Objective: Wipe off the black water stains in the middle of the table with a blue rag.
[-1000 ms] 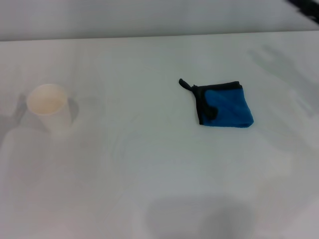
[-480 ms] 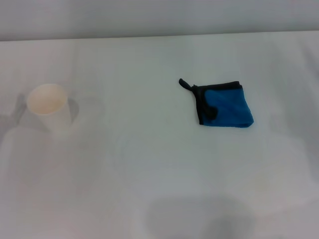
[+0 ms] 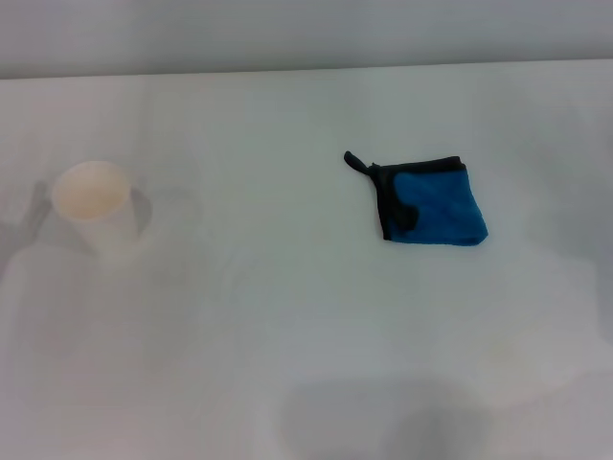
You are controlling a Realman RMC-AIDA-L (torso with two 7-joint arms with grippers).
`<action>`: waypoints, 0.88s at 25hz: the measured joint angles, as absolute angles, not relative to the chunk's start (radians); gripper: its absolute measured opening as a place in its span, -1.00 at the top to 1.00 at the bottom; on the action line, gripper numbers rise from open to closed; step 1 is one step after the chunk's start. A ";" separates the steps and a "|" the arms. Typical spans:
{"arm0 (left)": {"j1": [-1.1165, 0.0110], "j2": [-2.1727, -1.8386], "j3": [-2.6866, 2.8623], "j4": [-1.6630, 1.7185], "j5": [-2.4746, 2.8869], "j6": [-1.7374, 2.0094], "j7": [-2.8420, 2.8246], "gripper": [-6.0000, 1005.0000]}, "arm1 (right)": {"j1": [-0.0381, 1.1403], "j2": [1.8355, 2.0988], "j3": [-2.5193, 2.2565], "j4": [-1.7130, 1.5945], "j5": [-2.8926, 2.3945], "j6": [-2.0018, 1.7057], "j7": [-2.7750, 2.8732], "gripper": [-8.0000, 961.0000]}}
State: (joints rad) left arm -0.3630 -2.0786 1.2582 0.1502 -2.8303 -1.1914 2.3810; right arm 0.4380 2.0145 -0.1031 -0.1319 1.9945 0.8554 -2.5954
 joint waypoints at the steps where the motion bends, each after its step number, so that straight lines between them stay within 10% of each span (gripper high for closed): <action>1: -0.362 -2.079 1.259 0.150 -2.830 -1.192 2.381 -0.77 | 0.436 2.015 -0.103 -0.132 1.999 0.862 -2.595 -0.62; 22: -0.365 -2.078 1.281 0.145 -2.818 -1.192 2.379 -0.77 | 0.415 2.014 -0.101 -0.117 2.002 0.911 -2.599 -0.62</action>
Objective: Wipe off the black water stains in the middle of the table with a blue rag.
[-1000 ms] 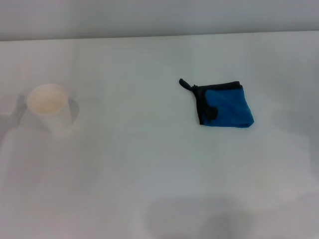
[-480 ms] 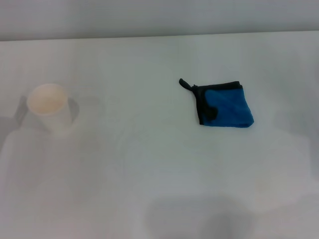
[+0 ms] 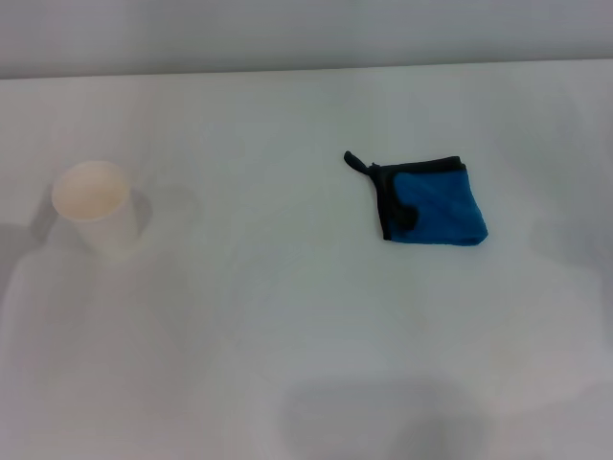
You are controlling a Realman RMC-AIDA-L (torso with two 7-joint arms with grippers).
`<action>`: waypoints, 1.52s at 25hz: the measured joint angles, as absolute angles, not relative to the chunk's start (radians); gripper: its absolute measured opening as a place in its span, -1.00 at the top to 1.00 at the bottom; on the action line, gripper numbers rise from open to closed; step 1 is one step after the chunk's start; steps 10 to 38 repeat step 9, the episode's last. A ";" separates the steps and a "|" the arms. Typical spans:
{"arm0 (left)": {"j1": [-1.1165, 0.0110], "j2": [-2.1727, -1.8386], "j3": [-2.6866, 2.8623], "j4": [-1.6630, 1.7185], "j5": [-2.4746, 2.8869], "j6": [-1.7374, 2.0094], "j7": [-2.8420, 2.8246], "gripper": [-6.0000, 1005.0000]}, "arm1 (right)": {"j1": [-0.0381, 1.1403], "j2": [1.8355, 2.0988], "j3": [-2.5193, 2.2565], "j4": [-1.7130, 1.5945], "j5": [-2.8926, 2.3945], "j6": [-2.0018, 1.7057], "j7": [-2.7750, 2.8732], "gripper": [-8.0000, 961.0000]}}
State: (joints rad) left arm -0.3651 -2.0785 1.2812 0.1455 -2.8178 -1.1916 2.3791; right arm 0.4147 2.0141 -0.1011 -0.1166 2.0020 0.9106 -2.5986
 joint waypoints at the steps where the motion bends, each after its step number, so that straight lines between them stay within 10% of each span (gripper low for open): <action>1: -0.366 -2.078 1.281 0.146 -2.818 -1.189 2.379 -0.77 | 0.415 2.014 -0.101 -0.117 2.002 0.911 -2.600 -0.62; 38: -0.376 -2.078 1.275 0.144 -2.825 -1.181 2.379 -0.77 | 0.422 2.013 -0.101 -0.121 2.015 0.926 -2.599 -0.62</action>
